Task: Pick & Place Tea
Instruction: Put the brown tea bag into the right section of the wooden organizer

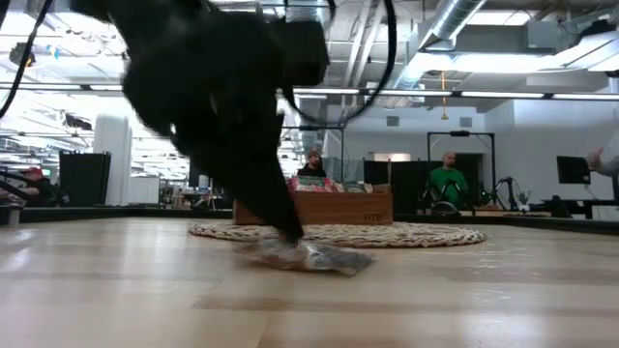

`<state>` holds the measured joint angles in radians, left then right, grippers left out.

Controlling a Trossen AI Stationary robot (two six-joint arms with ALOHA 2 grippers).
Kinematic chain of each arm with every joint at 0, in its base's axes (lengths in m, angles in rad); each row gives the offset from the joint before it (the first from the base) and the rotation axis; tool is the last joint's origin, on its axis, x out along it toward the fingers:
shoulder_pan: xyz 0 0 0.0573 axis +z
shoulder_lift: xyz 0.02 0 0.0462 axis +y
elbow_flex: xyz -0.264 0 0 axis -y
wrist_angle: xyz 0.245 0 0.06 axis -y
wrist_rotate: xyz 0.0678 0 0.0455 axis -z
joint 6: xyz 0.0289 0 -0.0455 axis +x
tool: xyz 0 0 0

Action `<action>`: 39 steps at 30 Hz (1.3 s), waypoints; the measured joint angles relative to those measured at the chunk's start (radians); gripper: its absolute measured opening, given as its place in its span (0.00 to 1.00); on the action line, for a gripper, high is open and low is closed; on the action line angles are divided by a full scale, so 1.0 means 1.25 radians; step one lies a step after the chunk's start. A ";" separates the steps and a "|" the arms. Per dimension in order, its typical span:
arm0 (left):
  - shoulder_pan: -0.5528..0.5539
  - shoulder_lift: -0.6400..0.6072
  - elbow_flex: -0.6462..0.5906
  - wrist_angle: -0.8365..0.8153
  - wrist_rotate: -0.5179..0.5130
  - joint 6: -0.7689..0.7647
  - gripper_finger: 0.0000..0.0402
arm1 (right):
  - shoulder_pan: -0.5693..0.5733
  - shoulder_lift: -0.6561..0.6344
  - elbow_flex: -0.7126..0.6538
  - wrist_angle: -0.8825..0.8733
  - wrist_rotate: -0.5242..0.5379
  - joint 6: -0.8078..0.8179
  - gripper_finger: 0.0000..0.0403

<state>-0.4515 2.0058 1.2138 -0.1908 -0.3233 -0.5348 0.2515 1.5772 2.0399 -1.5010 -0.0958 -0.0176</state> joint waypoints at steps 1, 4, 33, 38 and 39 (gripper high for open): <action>-0.005 -0.011 -0.001 0.007 -0.011 0.000 0.00 | 0.003 0.000 0.000 0.002 -0.001 0.007 0.21; -0.022 -0.051 0.000 0.030 -0.056 0.001 0.00 | 0.005 0.000 0.000 0.006 0.008 0.027 0.20; 0.005 -0.098 0.006 -0.019 0.041 0.166 0.44 | 0.054 0.000 0.000 -0.004 0.043 0.099 0.29; 0.005 -0.039 0.006 -0.009 0.073 0.151 0.44 | 0.054 0.000 0.000 -0.004 0.043 0.093 0.29; 0.005 -0.028 0.006 -0.002 0.073 0.148 0.44 | 0.054 0.000 0.000 -0.004 0.043 0.092 0.30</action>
<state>-0.4450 1.9713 1.2209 -0.1936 -0.2321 -0.3500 0.3187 1.5772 2.0399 -1.5056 -0.0418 0.0978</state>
